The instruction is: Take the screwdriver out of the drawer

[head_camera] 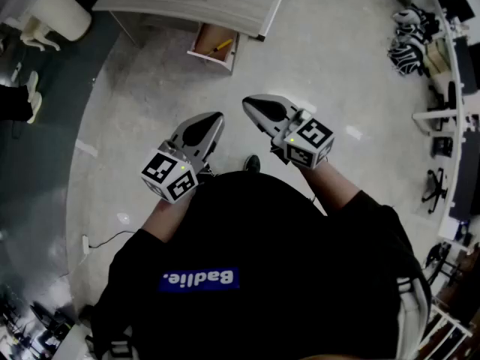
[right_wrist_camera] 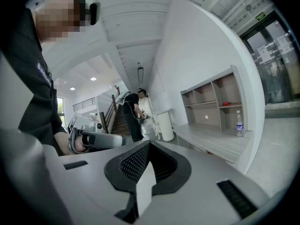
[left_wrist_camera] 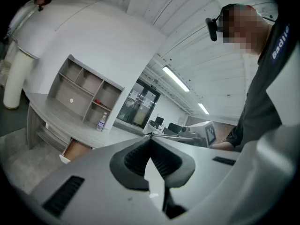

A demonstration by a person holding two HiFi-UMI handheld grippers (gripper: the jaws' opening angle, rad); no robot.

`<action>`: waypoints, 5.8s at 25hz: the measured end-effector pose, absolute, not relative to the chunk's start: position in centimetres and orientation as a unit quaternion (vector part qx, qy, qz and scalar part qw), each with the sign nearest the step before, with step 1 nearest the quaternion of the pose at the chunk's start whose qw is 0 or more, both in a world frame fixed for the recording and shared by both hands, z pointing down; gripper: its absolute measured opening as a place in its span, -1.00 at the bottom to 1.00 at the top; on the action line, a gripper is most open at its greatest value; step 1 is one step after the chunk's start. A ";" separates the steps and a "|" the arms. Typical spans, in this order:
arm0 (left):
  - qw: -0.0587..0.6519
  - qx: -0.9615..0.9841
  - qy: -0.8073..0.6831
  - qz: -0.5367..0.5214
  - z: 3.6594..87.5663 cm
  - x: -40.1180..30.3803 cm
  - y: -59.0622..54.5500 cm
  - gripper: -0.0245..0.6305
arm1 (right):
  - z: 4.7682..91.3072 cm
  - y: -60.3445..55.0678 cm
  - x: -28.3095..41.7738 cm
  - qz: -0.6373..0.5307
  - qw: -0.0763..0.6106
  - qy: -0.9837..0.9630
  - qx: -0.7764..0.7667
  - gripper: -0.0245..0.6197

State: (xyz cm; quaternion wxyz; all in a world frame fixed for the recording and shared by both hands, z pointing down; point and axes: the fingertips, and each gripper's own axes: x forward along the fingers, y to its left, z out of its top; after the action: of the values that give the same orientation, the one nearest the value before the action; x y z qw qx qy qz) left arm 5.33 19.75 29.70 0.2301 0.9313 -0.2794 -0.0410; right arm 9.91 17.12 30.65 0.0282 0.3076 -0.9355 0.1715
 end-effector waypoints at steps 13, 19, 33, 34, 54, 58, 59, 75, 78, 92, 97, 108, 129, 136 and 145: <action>0.232 0.928 -0.289 -0.041 29.7 6.3 19.0 -0.92 | 30.9 16.4 11.0 0.176 0.021 -0.938 0.297 -0.83; 0.231 0.925 -0.300 -0.040 29.7 7.0 18.5 -0.92 | 30.9 15.7 11.8 0.176 0.009 -0.943 0.284 -0.83; 0.218 0.909 -0.353 -0.047 29.7 12.2 16.6 -0.92 | 32.4 13.2 17.5 0.174 0.017 -0.953 0.247 -0.83; 0.217 0.907 -0.356 -0.049 29.8 12.3 16.5 -0.92 | 32.3 13.1 17.6 0.172 0.016 -0.955 0.242 -0.83; 0.224 0.926 -0.301 -0.027 31.2 7.4 3.9 -0.92 | 34.3 0.9 13.7 0.155 0.075 -0.940 0.296 -0.83; 0.228 0.930 -0.286 -0.020 30.8 5.3 0.6 -0.92 | 34.2 -2.6 11.8 0.155 0.080 -0.933 0.313 -0.83; 0.230 0.931 -0.282 -0.019 30.8 4.8 -0.1 -0.92 | 34.2 -3.4 11.2 0.154 0.081 -0.932 0.317 -0.83; 0.254 0.933 -0.254 -0.029 33.6 -0.7 -6.4 -0.92 | 37.3 -10.0 5.6 0.116 0.161 -0.920 0.339 -0.82; 0.252 0.931 -0.265 -0.028 33.6 -1.0 -6.8 -0.92 | 38.0 -10.5 5.1 0.104 0.180 -0.922 0.327 -0.82; 0.258 0.888 -0.380 -0.037 35.6 -0.9 -10.5 -0.92 | 46.8 -14.9 6.6 0.077 0.294 -0.923 0.236 -0.82; 0.266 0.868 -0.417 -0.036 36.8 -0.8 -11.9 -0.92 | 50.5 -16.6 6.7 0.068 0.333 -0.918 0.207 -0.82; 0.266 0.845 -0.461 -0.045 37.8 -2.2 -12.6 -0.92 | 58.5 -18.4 6.1 0.024 0.434 -0.886 0.161 -0.82; 0.294 0.816 -0.496 -0.053 43.3 -7.1 -11.0 -0.92 | 71.2 -20.3 6.1 -0.051 0.589 -0.794 0.139 -0.60; 0.302 0.812 -0.499 -0.036 45.7 -8.3 -10.3 -0.92 | 74.7 -21.2 6.3 -0.070 0.622 -0.769 0.132 -0.55; 0.316 0.803 -0.505 -0.029 47.6 -8.8 -10.2 -0.92 | 79.0 -21.8 7.5 -0.120 0.668 -0.730 0.084 -0.53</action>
State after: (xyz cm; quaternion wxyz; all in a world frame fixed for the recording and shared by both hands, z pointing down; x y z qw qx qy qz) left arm -8.82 -10.18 47.55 0.3156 0.8030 -0.5048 -0.0289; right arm 7.47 -21.80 78.95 0.6677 0.0837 -0.7298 -0.1204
